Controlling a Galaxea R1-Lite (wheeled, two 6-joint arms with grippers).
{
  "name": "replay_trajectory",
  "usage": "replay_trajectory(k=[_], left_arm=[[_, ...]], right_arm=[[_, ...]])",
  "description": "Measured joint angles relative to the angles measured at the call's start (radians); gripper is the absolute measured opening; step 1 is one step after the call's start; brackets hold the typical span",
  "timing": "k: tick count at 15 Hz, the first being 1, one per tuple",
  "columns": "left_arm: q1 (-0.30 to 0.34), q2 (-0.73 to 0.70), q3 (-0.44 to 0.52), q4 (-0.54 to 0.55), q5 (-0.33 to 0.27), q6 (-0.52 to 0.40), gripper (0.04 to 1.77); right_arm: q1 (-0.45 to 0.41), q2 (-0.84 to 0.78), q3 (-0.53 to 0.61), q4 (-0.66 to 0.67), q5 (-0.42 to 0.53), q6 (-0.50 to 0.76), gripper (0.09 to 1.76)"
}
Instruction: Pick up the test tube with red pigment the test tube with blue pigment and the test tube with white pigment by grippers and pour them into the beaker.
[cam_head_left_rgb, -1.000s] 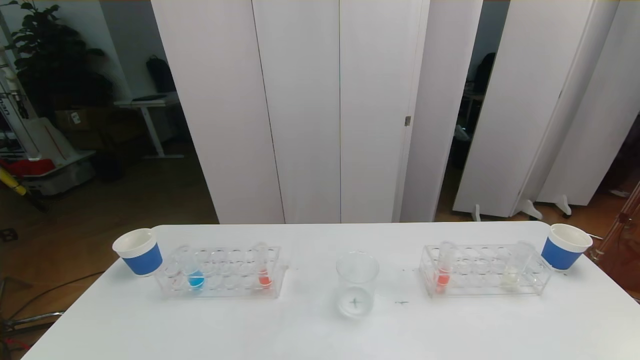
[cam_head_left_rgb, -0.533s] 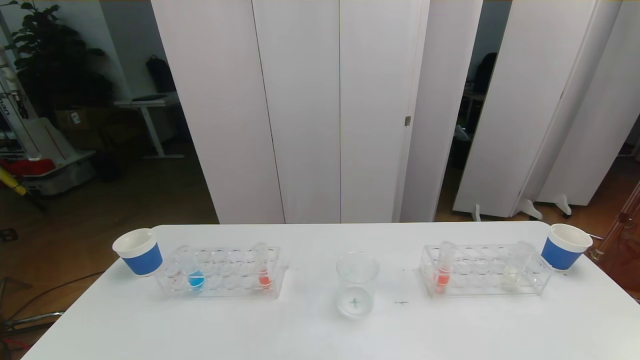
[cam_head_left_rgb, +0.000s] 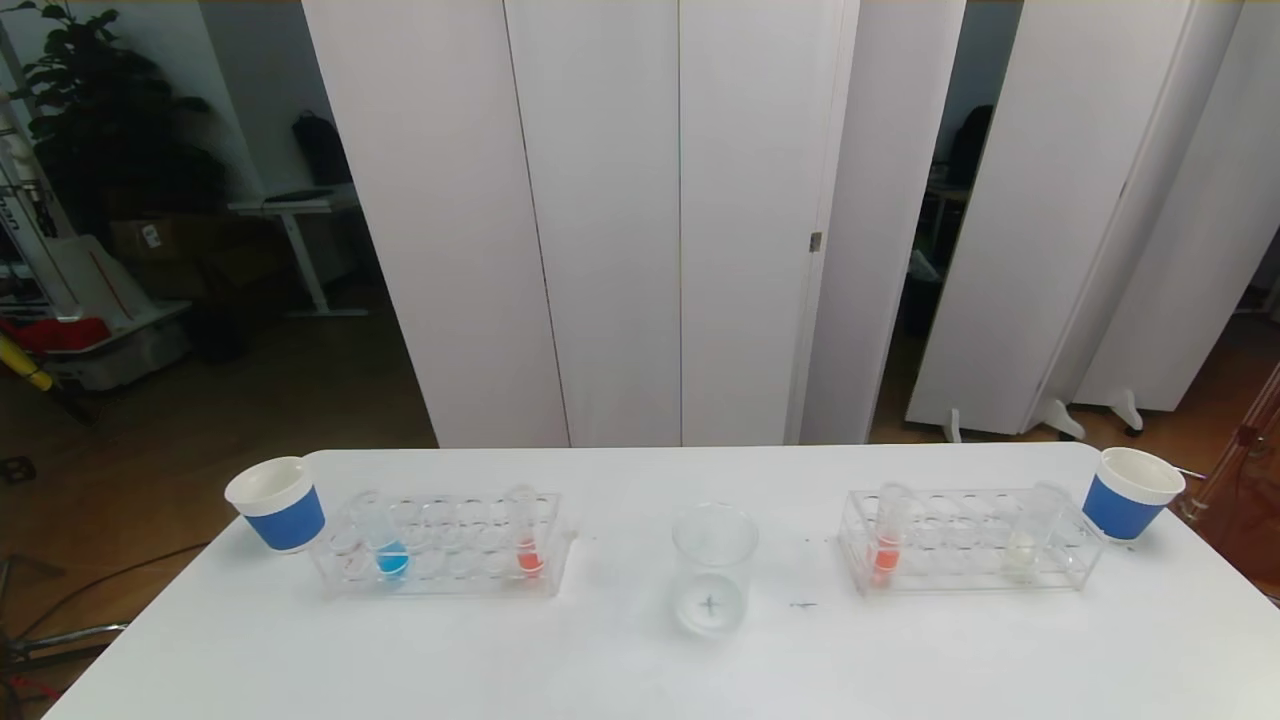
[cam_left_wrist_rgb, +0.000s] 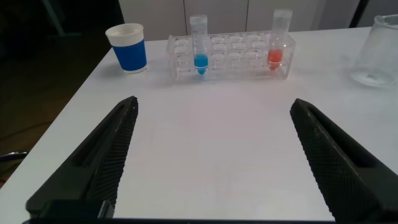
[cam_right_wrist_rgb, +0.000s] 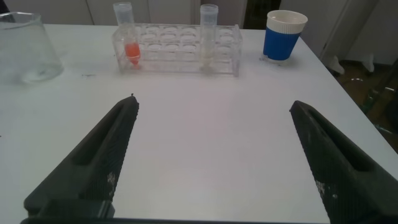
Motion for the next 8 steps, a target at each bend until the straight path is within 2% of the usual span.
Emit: replay_trajectory(k=[8], left_arm=[[0.0, 0.0, 0.0, 0.0, 0.0, 0.0, 1.75]], right_arm=[[0.0, 0.0, 0.0, 0.001, 0.0, 0.0, 1.75]])
